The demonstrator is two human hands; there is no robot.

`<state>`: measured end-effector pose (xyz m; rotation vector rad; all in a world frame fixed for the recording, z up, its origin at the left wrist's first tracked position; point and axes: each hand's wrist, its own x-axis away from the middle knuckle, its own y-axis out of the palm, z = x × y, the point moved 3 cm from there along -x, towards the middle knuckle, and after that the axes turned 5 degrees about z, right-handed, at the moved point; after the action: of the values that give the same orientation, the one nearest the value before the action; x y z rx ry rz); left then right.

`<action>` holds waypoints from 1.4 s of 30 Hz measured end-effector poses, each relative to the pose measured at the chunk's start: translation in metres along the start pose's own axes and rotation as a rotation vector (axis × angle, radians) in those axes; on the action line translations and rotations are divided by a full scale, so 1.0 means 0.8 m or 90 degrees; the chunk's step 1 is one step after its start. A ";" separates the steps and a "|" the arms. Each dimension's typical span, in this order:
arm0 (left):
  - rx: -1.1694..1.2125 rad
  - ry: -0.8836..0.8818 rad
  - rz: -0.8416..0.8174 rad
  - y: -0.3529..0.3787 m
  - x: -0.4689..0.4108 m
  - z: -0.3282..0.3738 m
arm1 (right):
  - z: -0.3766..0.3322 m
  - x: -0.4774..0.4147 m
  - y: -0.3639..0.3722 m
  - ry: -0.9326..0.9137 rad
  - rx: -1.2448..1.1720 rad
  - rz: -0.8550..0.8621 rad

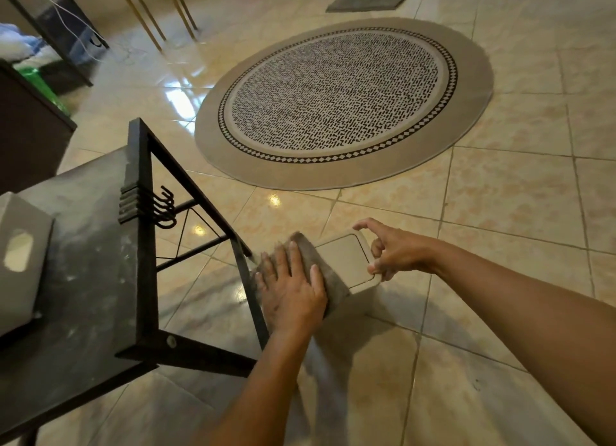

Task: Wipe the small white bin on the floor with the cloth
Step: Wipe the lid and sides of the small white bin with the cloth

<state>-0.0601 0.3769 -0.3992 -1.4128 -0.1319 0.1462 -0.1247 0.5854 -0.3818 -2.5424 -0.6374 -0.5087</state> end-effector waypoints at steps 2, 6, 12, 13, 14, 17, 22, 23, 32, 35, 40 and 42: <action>0.008 0.063 -0.015 0.006 0.027 0.025 | -0.002 -0.002 -0.001 -0.007 0.007 -0.010; 0.017 0.210 -0.026 0.016 0.007 0.052 | 0.000 -0.001 0.002 -0.015 -0.001 0.005; 0.013 0.054 -0.032 0.003 0.033 0.019 | -0.005 0.000 0.002 -0.022 0.003 0.007; -0.001 0.118 -0.046 0.008 0.041 0.033 | -0.007 0.000 0.002 -0.023 0.000 0.001; -0.010 0.171 -0.054 0.012 0.037 0.043 | -0.008 0.000 0.002 -0.025 -0.002 0.000; -0.004 0.154 -0.057 0.008 -0.006 0.031 | -0.004 0.001 0.004 -0.028 -0.014 0.011; 0.010 0.164 -0.075 0.003 0.008 0.006 | -0.003 -0.002 -0.005 -0.013 -0.043 0.007; 0.002 0.184 -0.079 0.008 0.012 0.016 | -0.003 -0.004 -0.006 -0.013 -0.049 0.001; 0.008 0.202 -0.121 0.010 0.005 0.023 | 0.002 -0.006 -0.005 -0.015 -0.058 0.016; -0.001 0.166 -0.138 0.009 0.008 0.025 | -0.002 -0.010 -0.002 -0.015 -0.050 0.009; -0.007 0.270 -0.134 0.016 0.013 0.083 | -0.004 -0.004 -0.002 -0.013 -0.029 0.007; -0.024 0.271 -0.138 0.011 0.013 0.053 | -0.001 -0.005 -0.002 -0.011 -0.048 0.015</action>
<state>-0.0580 0.4214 -0.4015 -1.4274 0.0659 -0.3373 -0.1291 0.5852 -0.3822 -2.6242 -0.6041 -0.5111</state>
